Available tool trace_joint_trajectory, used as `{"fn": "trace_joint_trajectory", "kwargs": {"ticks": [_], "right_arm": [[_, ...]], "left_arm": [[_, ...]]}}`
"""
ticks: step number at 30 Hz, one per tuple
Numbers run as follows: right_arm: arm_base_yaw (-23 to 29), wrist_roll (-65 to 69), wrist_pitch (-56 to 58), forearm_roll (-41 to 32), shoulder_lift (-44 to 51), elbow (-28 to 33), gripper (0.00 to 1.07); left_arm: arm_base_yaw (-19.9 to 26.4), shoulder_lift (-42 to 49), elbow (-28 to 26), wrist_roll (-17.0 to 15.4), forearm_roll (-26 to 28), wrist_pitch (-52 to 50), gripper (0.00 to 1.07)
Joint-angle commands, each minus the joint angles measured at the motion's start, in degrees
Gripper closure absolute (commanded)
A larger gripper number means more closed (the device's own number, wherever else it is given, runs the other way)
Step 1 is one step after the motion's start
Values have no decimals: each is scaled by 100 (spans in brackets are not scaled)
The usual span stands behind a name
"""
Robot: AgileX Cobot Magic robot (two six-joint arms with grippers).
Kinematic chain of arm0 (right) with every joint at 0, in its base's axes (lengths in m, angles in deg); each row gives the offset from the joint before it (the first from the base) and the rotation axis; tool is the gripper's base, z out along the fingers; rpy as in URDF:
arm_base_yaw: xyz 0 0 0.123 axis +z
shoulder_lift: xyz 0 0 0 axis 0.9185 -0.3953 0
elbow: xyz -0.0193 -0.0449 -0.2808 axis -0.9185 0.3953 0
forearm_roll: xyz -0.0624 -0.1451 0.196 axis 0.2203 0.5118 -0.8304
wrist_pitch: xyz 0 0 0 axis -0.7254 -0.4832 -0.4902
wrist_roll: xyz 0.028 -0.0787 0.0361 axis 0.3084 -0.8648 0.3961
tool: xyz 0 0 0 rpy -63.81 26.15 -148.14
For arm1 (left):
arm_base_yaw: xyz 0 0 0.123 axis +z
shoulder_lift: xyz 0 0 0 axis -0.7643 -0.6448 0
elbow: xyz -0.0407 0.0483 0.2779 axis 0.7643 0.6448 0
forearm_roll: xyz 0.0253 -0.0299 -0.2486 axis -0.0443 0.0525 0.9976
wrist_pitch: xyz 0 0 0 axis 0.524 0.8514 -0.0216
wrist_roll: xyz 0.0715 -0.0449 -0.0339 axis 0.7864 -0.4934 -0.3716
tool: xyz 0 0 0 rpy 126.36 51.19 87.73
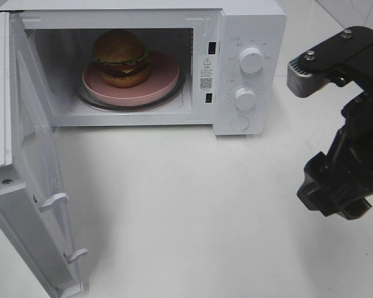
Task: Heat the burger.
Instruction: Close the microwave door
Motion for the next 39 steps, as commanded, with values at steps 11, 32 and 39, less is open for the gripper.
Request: {"fn": "trace_joint_trajectory", "kwargs": {"ticks": [11,32,39], "right_arm": [[-57,332,321,-46,1140,773,31],[-2441,235,372,-332,3380,1587,31],[-2979,195,441,-332,4532,1604,31]], "left_arm": [[-29,103,-6,-23,34,-11,7],[-29,103,-6,-23,34,-11,7],[-29,103,-6,-23,34,-11,7]]}}
